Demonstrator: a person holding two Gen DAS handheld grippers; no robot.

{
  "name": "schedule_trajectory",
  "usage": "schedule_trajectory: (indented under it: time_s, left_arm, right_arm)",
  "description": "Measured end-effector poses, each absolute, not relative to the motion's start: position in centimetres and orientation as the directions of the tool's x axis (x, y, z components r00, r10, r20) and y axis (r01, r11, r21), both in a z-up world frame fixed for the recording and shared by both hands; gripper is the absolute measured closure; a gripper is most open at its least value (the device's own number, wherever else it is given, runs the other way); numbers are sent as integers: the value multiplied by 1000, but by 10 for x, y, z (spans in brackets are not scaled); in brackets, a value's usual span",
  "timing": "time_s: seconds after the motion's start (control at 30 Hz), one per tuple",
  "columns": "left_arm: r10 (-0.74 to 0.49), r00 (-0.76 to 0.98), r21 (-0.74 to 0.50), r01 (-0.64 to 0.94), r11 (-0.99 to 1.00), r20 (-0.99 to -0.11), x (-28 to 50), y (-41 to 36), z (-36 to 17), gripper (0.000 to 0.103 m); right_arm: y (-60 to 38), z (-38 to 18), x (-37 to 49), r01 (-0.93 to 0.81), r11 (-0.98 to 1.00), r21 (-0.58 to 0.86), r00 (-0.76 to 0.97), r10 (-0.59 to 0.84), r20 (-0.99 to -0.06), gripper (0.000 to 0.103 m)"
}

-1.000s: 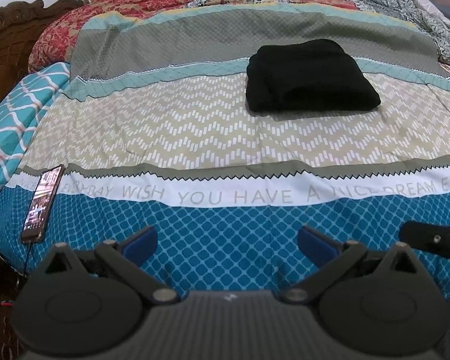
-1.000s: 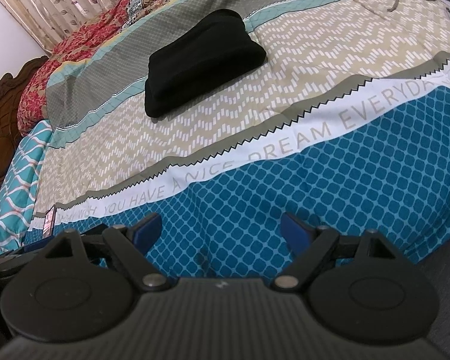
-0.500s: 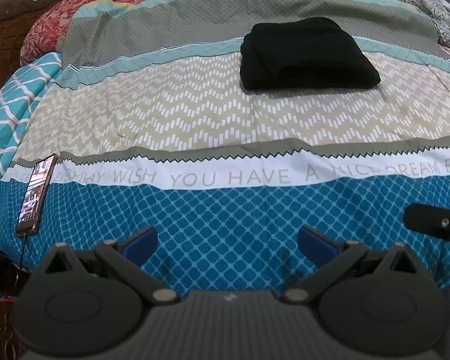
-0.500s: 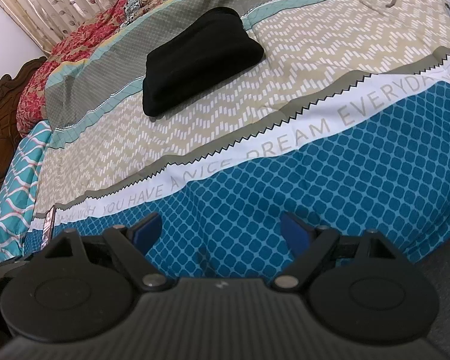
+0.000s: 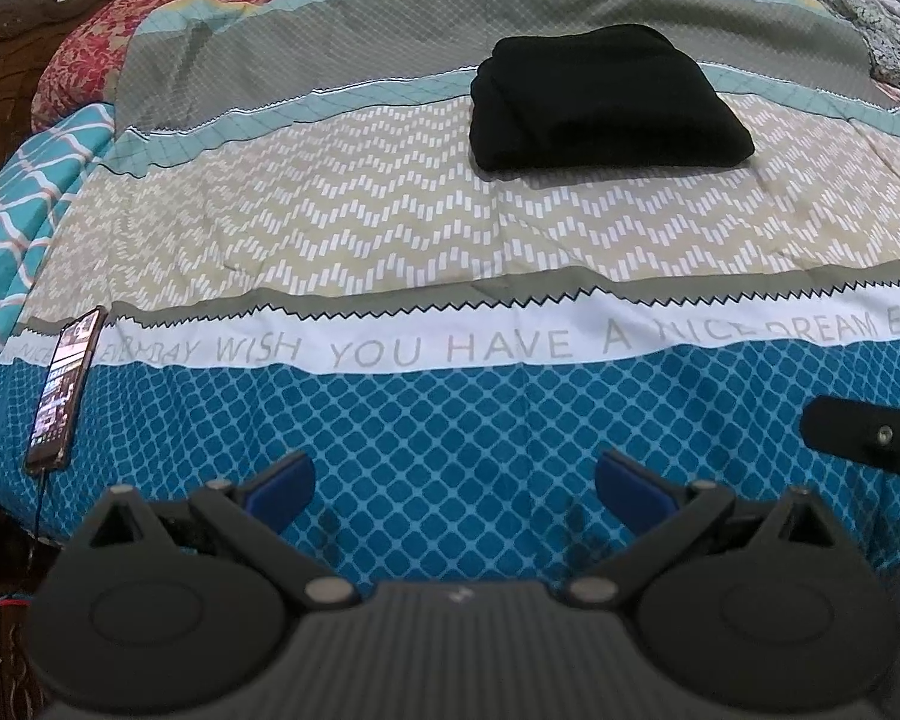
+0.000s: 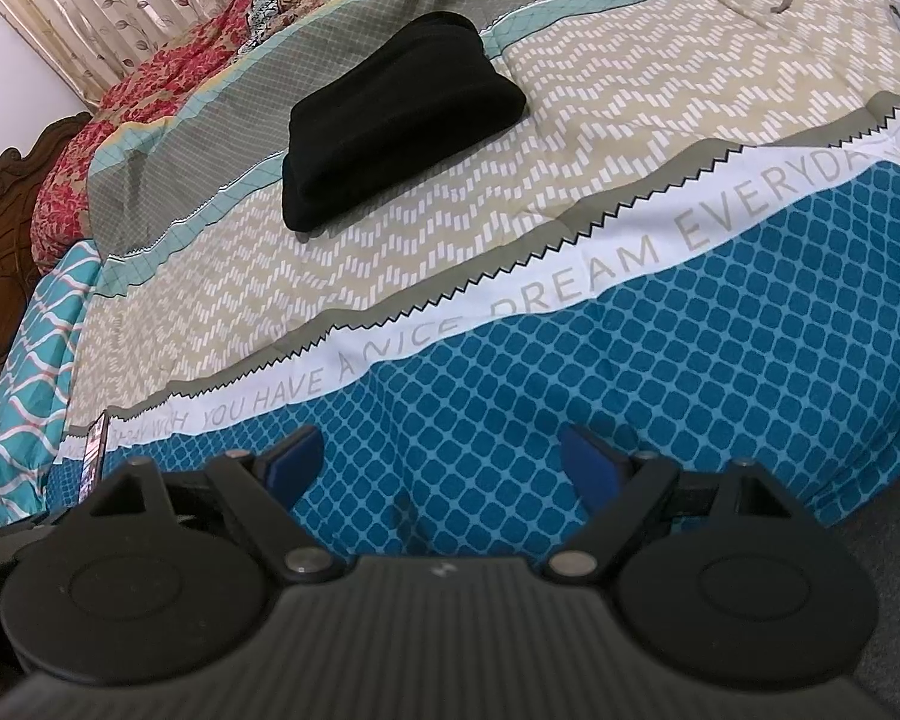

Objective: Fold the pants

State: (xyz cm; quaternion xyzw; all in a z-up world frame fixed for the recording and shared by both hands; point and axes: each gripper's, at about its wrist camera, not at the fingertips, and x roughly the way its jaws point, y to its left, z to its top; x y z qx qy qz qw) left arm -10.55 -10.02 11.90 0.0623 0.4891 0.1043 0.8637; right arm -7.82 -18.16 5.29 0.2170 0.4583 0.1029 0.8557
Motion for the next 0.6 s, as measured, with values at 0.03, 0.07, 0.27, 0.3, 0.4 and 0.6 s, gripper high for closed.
schedule_trajectory:
  time_s: [0.03,0.07,0.27,0.3,0.4,0.6]
  left_arm:
    - [240,499,209,-118,971,-833,-105,-100,119,0]
    - [239,498,209,-116,971,-833,-105,-100,118,0]
    - [232,494,203,-112,973,-838,-105,-100,117,0]
    - [230,492,201,-112,973,-839,-105,-99,116,0]
    - [220,489,193,-105,976,-844,-105,-100,115,0]
    - [194,487,174,-87,981,-851,-104,-101,114,0]
  right_arm:
    - [-181,53,-78,24,885,465,559,374,-740,15]
    - [-181,52,-78,24,885,465,560,373,-740,15]
    - [-181,52,-77,25,886,463,559,372,-741,15]
    - [-181,52,-77,24,886,463,560,372,-741,15]
    - [-181,52,-77,22,887,461,561,371,-740,15]
    - [-180,52,-77,24,887,461,560,370,-741,15]
